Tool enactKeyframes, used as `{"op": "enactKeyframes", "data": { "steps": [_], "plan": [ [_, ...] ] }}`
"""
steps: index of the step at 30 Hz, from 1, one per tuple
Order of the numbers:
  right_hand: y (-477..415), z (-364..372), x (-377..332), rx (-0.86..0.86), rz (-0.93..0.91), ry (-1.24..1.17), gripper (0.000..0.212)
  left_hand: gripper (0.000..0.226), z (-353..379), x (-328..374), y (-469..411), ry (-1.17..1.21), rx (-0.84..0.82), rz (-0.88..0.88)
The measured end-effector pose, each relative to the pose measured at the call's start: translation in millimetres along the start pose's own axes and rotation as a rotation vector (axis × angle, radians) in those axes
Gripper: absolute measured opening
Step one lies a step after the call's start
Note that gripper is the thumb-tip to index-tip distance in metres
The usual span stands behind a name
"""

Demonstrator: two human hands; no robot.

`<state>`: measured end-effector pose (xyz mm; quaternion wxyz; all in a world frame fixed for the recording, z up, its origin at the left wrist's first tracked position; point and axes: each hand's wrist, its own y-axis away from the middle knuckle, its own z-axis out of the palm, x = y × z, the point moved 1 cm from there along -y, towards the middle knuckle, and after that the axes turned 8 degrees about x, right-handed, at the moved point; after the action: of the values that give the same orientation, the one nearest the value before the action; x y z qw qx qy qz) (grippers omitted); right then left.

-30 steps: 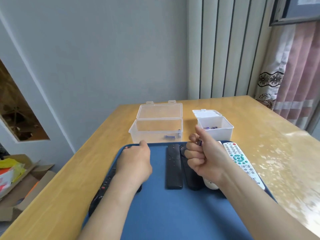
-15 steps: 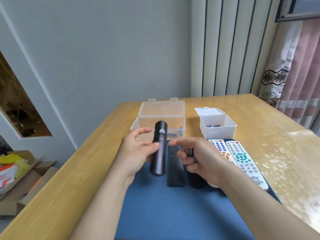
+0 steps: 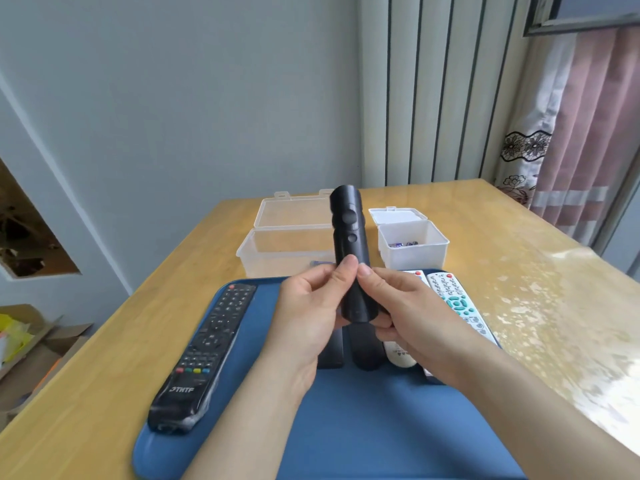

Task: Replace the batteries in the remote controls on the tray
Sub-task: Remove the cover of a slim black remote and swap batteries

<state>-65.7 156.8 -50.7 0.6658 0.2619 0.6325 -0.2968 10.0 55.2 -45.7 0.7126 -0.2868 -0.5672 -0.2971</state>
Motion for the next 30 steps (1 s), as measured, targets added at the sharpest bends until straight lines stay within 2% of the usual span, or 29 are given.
{"op": "enactKeyframes", "data": {
  "steps": [6,9,13,16,21,23,24,26,28,30],
  "plan": [
    [10,-2,4,0.001,0.071,-0.059,0.044,0.031,12,-10,7,0.007,0.045,0.016],
    [10,1,7,0.063,0.086,-0.123,0.037,0.035,23,-10,12,0.131,0.062,-0.086],
    [10,14,17,0.107,0.018,-0.063,0.029,0.040,26,-10,14,0.245,0.104,-0.154],
    [12,13,19,0.090,-0.017,-0.024,0.019,0.038,21,-9,13,0.338,0.060,-0.208],
    [15,9,12,0.061,0.013,-0.070,0.020,0.038,14,-9,11,0.354,-0.038,-0.232],
    [13,6,10,0.071,0.041,-0.074,0.016,0.032,12,-8,11,0.272,-0.074,-0.096],
    [11,2,10,0.086,0.042,-0.066,0.021,0.037,8,-8,11,0.176,-0.091,0.021],
    [10,-3,6,0.130,0.019,-0.060,0.031,0.061,0,-8,13,-0.111,-0.113,0.259],
    [10,-9,4,0.169,-0.002,-0.086,0.021,0.090,-5,-7,16,-0.372,-0.138,0.353],
    [11,-9,3,0.196,0.010,-0.139,0.011,0.103,-4,-9,19,-0.655,-0.180,0.463]
  ]
}}
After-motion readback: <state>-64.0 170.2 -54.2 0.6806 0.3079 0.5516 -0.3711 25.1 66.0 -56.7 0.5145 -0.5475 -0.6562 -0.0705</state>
